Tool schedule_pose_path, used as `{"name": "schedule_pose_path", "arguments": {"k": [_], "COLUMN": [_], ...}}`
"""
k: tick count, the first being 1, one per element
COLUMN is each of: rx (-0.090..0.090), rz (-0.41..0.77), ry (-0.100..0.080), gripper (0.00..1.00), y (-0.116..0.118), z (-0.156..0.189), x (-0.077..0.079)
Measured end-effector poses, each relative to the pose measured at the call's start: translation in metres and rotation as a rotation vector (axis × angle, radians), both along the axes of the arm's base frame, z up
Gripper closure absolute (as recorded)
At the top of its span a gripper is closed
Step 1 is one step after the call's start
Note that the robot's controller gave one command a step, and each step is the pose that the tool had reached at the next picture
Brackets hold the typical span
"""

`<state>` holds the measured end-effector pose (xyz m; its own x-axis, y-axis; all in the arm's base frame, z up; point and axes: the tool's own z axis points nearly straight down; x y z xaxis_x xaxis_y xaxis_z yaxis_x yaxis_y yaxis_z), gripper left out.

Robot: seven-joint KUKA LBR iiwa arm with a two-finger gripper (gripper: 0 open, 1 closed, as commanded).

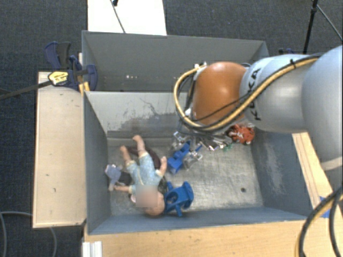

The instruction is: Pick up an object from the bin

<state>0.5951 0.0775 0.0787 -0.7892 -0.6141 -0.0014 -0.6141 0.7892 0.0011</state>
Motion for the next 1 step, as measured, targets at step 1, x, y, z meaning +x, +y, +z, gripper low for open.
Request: {"name": "schedule_pose_path", "arguments": {"k": [1], "rx": [0.000], "rz": [-0.003], "ry": [-0.008], "gripper": [1.00], "y": [0.0005], "z": [0.0589], "x": [0.0038]}}
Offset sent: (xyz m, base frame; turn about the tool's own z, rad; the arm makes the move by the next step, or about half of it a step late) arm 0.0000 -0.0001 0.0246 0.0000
